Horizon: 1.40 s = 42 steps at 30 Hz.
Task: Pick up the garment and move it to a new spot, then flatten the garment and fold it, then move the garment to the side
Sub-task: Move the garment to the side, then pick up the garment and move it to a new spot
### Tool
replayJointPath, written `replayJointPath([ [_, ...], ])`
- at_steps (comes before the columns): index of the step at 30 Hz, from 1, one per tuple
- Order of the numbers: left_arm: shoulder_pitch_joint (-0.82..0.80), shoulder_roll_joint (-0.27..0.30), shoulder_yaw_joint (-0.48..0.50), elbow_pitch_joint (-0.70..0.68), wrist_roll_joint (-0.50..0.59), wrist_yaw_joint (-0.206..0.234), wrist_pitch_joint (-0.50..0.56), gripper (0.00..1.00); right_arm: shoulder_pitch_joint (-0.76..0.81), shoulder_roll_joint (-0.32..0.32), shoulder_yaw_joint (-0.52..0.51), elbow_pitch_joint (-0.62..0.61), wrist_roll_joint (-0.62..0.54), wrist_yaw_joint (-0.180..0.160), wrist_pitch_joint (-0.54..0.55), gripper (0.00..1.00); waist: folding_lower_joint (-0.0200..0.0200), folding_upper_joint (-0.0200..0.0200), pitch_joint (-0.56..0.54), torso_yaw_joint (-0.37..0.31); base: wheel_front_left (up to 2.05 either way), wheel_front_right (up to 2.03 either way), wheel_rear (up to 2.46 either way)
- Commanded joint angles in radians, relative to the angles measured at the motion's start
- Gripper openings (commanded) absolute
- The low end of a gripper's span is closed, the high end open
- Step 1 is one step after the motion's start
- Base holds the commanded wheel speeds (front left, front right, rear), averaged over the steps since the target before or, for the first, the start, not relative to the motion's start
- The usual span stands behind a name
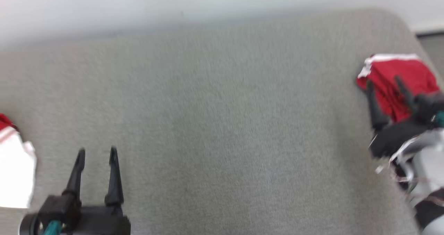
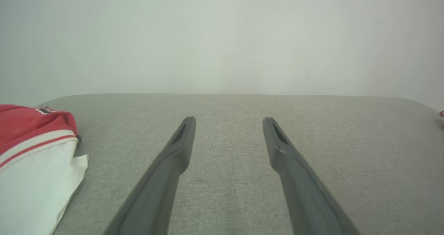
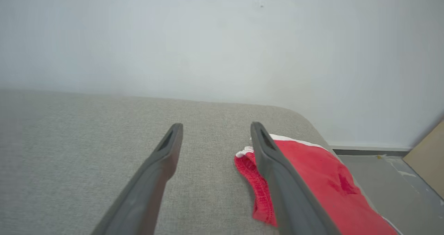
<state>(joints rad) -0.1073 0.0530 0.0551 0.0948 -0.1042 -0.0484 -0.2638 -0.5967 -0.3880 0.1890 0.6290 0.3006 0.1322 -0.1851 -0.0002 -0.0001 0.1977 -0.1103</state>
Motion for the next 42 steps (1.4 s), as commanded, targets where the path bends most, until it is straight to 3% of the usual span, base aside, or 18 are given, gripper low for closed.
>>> replayJointPath([
  [1, 0.041, -0.001, 0.005, 0.008, -0.002, 0.006, -0.001, 1.00, 0.056, 0.018, -0.007, -0.025, 0.012, -0.003, -0.004, 1.00, 0.0002, 0.0001, -0.157, 0.040, 0.00, 0.00, 0.00],
  [17, 0.142, -0.003, 0.029, 0.035, -0.045, 0.047, -0.001, 1.00, 0.370, 0.233, -0.088, -0.176, -0.034, -0.003, -0.040, 1.00, 0.0002, 0.0001, -0.253, 0.044, 0.00, 0.00, 0.00],
  [24, 0.139, -0.003, 0.012, 0.074, -0.057, 0.063, -0.001, 1.00, 0.421, 0.265, -0.085, -0.194, -0.062, -0.003, -0.022, 1.00, 0.0002, 0.0001, -0.258, 0.034, 0.00, 0.00, 0.00],
  [42, 0.114, -0.003, 0.014, 0.121, -0.083, 0.057, -0.001, 1.00, 0.437, 0.258, -0.102, -0.236, -0.071, -0.003, 0.008, 1.00, 0.0002, 0.0001, -0.252, 0.017, 0.00, 0.00, 0.00],
])
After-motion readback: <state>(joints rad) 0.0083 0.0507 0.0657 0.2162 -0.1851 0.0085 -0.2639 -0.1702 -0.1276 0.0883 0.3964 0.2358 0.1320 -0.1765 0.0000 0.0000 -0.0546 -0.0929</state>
